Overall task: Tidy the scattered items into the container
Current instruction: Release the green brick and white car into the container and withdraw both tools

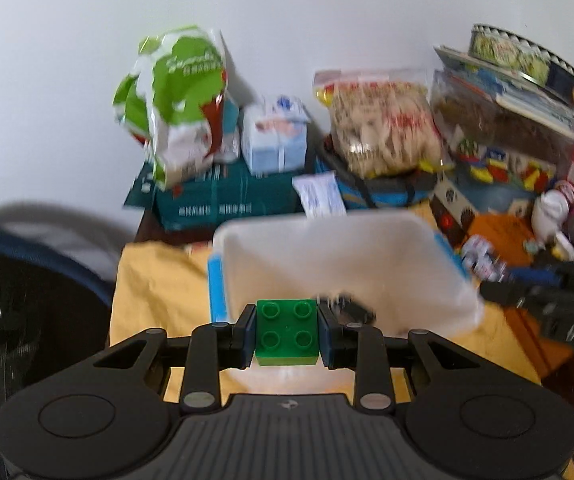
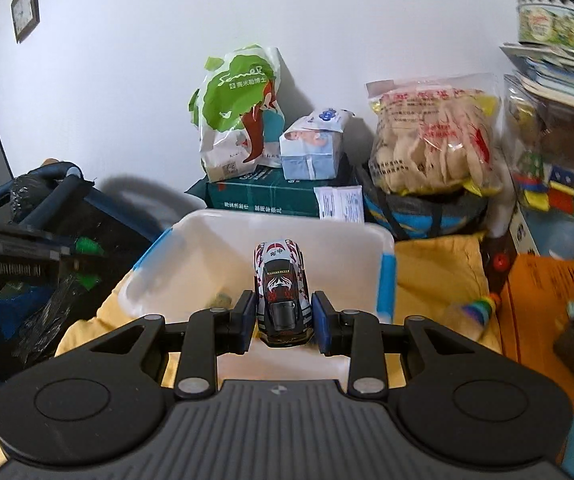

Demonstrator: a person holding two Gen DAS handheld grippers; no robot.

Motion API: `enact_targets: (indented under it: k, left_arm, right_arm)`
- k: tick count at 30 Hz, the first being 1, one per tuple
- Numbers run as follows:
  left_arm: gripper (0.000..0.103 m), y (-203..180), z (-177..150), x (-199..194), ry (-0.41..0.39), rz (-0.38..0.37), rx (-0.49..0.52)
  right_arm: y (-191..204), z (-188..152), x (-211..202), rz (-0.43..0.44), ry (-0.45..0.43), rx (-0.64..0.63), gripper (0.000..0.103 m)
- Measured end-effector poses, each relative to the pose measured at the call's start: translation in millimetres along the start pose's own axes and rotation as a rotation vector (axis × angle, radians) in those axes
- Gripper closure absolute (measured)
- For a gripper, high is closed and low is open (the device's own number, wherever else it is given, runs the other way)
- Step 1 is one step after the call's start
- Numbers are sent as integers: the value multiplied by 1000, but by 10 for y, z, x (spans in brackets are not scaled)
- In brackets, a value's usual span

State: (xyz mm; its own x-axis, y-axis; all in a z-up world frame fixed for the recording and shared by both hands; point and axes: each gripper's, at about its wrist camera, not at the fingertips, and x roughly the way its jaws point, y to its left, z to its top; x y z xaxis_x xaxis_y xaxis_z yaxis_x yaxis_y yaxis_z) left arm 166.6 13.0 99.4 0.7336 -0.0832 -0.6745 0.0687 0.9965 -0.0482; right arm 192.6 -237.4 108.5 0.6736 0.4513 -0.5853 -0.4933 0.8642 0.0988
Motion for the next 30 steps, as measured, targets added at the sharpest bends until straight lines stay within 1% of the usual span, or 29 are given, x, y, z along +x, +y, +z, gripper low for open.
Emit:
enact_targets:
  k: [3, 6, 9, 10, 11, 12, 13, 15, 18, 21, 23, 25, 27, 30]
  left_arm:
    - [69, 3, 205, 169, 15, -5, 0]
    - [69, 10, 330, 350, 45, -8, -8]
    - [68, 3, 408, 559, 96, -21, 2]
    - [60, 3, 427, 649, 118, -21, 8]
    - [51, 8, 434, 726, 136, -16, 10]
    - [47, 19, 429, 783, 150, -8, 11]
    - [44, 29, 415, 836, 159, 4, 15]
    - [44, 56, 382, 867, 155, 31, 30]
    - [44, 104, 298, 742, 103, 34, 37]
    - [42, 129, 134, 565, 71, 21, 46]
    - [40, 135, -47, 445, 62, 15, 45]
    - [40, 145, -289, 344, 70, -4, 24]
    - [40, 139, -544, 290, 93, -26, 6]
    - [40, 58, -920, 248, 130, -25, 12]
  right_arm:
    - [-12, 124, 186, -5, 33, 2, 70]
    - [-23, 186, 330, -12, 68, 8, 70]
    - [-34, 258, 494, -20, 110, 10, 69]
    - [-34, 278, 566, -27, 131, 8, 67]
    - [-32, 288, 619, -35, 146, 5, 63]
    - [-29, 294, 652, -49, 149, 3, 47]
    - [-21, 289, 668, -66, 139, -7, 39]
    - [0, 270, 651, -76, 121, -30, 39]
    - [14, 199, 508, -50, 79, -38, 39]
    - [54, 17, 271, -28, 42, -50, 39]
    - [91, -190, 145, -16, 47, -62, 39]
    - [121, -486, 84, -26, 81, -80, 39]
    - [127, -806, 82, -41, 133, -93, 40]
    - [109, -1248, 122, -36, 220, -79, 44]
